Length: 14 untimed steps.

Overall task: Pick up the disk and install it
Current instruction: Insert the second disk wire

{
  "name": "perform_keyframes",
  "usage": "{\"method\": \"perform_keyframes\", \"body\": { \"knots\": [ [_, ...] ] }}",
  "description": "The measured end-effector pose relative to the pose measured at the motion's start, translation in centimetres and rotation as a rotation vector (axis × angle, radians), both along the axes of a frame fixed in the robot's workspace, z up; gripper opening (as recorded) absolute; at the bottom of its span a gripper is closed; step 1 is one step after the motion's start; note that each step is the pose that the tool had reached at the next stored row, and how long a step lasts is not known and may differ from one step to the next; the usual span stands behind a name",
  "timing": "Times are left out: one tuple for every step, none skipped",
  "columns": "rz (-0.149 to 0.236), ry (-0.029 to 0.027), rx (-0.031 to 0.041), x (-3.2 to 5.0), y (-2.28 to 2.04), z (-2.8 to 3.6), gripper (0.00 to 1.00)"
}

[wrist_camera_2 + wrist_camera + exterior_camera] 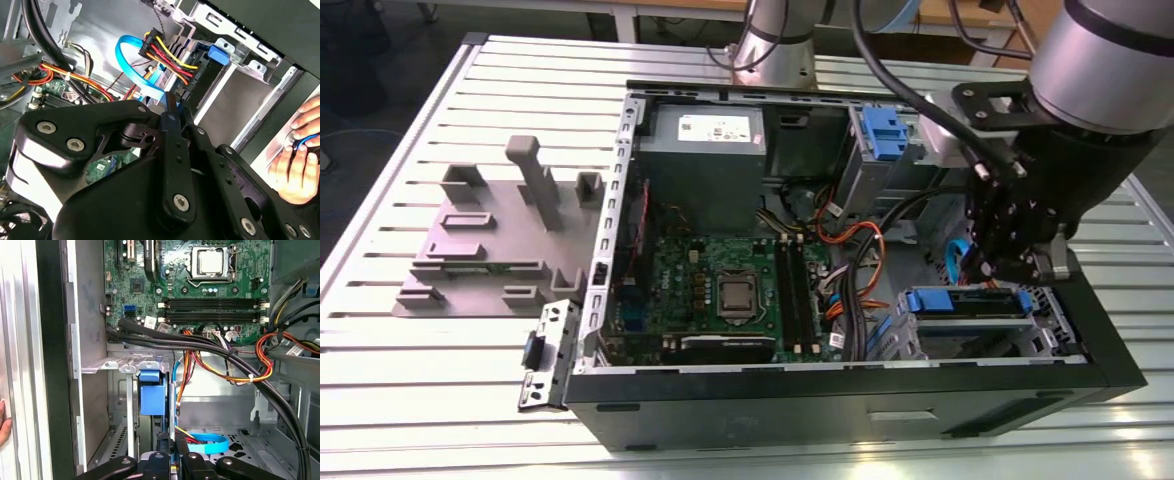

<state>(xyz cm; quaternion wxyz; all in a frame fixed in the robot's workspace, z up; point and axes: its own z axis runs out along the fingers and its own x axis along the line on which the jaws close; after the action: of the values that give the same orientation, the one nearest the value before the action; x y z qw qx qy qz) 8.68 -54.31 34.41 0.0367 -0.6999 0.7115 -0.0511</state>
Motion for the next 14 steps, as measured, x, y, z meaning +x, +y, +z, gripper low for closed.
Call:
{"method": "perform_keyframes", "body": {
  "knots": [
    [0.0,-0.0047,0.0001,-0.09,-0.01,-0.06,0.16],
    [-0.001,-0.0095,0.0004,-0.17,-0.01,-0.13,0.16],
    [-0.001,-0.0149,0.0007,-0.28,-0.02,-0.19,0.16],
    [-0.001,-0.021,0.0006,-0.42,-0.03,-0.25,0.16],
    [-0.001,-0.0271,0.0007,-0.54,-0.03,-0.31,0.16],
    [-0.002,-0.0328,0.0008,-0.6,-0.04,-0.39,0.16],
    [-0.002,-0.0374,0.001,-0.61,-0.06,-0.47,0.16],
    [-0.003,-0.0415,0.0008,-0.61,-0.08,-0.53,0.16],
    [-0.005,-0.045,0.0006,-0.61,-0.13,-0.58,0.16],
    [-0.006,-0.0483,0.0006,-0.61,-0.19,-0.65,0.16],
    [-0.007,-0.0507,0.0005,-0.62,-0.25,-0.71,0.16],
    [-0.007,-0.0522,0.0008,-0.65,-0.31,-0.75,0.16],
    [-0.007,-0.0531,0.0007,-0.66,-0.38,-0.79,0.16],
    [-0.007,-0.0536,0.0008,-0.66,-0.44,-0.83,0.16]
  ]
}}
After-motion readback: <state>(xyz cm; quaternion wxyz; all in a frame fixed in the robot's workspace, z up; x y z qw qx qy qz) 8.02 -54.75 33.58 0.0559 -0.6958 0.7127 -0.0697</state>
